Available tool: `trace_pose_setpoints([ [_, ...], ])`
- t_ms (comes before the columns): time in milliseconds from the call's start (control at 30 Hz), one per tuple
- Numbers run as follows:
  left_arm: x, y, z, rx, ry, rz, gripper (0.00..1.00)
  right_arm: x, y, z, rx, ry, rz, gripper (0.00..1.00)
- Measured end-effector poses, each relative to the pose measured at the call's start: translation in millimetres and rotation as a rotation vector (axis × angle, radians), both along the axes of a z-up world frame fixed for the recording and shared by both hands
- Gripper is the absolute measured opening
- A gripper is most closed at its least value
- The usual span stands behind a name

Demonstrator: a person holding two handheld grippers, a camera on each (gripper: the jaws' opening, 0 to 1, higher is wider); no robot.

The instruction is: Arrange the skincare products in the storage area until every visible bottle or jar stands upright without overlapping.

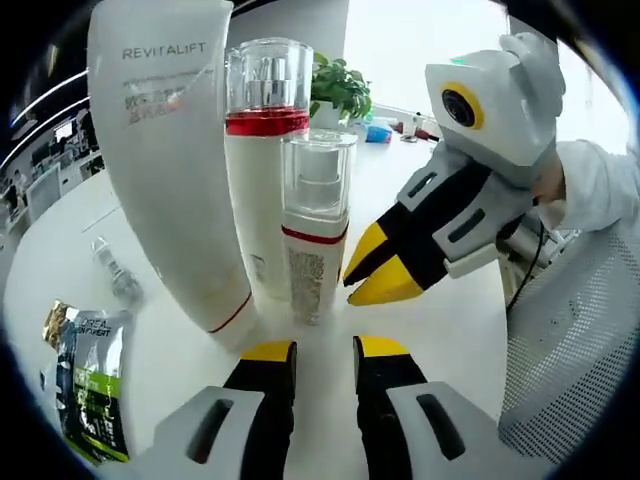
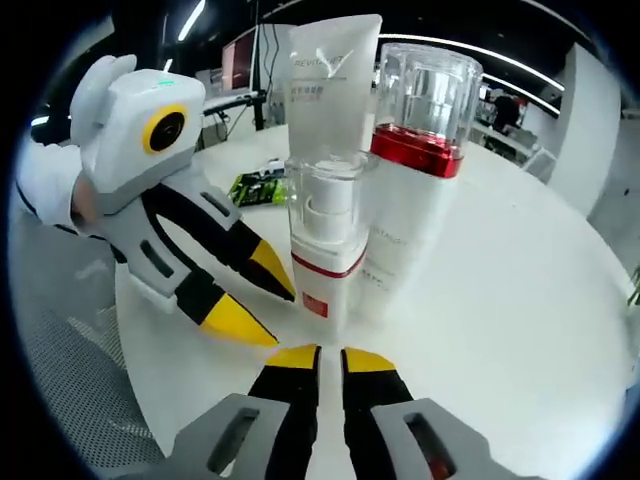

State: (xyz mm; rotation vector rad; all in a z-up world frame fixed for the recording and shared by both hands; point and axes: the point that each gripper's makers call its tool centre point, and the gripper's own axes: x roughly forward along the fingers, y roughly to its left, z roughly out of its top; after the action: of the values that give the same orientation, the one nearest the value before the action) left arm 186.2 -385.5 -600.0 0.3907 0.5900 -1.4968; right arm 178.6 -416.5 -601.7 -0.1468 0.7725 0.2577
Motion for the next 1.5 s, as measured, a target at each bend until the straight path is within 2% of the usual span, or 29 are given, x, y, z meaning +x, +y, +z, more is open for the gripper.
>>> trace_pose_setpoints([
  [167, -6.0, -10, 13.5, -0.06, 0.0, -0.034, 0.18, 4, 8, 0.6, -0.005, -0.012, 0.06, 0.03],
  [267, -5.0, -11, 11.7, -0.051, -0.007, -0.055, 0.2, 3, 8, -0.7, -0.02, -0.01, 0.07, 0.02],
  [667, -2.7, -12, 8.7, -0.03, -0.008, -0.085, 0.24, 4, 11, 0.9, -0.004, -0.026, 0.081, 0.01],
  [833, -1.7, 0, 5.1, -0.005, -0.019, -0.085, 0.24, -1, -1, -4.7, -0.033, -0.004, 0.056, 0.02],
  [933, 6.9, 11, -0.9, 0.023, -0.04, -0.059, 0.24, -1, -13, -6.9, -0.043, -0.003, 0.026, 0.02],
  [1133, 28.7, 25, -5.9, 0.045, -0.039, 0.03, 0.22, -1, -32, -12.2, -0.057, 0.009, -0.015, 0.01],
  [1267, 44.7, 27, -7.5, 0.051, -0.052, 0.06, 0.21, 0, -37, -15.2, -0.058, 0.014, -0.009, 0.02],
  [1300, 49.7, 27, -6.9, 0.049, -0.052, 0.073, 0.21, 4, -39, -12.8, -0.052, -0.006, -0.015, 0.01],
  [1333, 52.5, 26, -6.6, 0.047, -0.055, 0.078, 0.21, 3, -40, -14.5, -0.047, 0.008, -0.019, 0.01],
  [1500, 63.9, 20, -6.0, 0.04, -0.071, 0.081, 0.19, 10, -37, -14.4, -0.031, -0.025, 0.012, 0.02],
])
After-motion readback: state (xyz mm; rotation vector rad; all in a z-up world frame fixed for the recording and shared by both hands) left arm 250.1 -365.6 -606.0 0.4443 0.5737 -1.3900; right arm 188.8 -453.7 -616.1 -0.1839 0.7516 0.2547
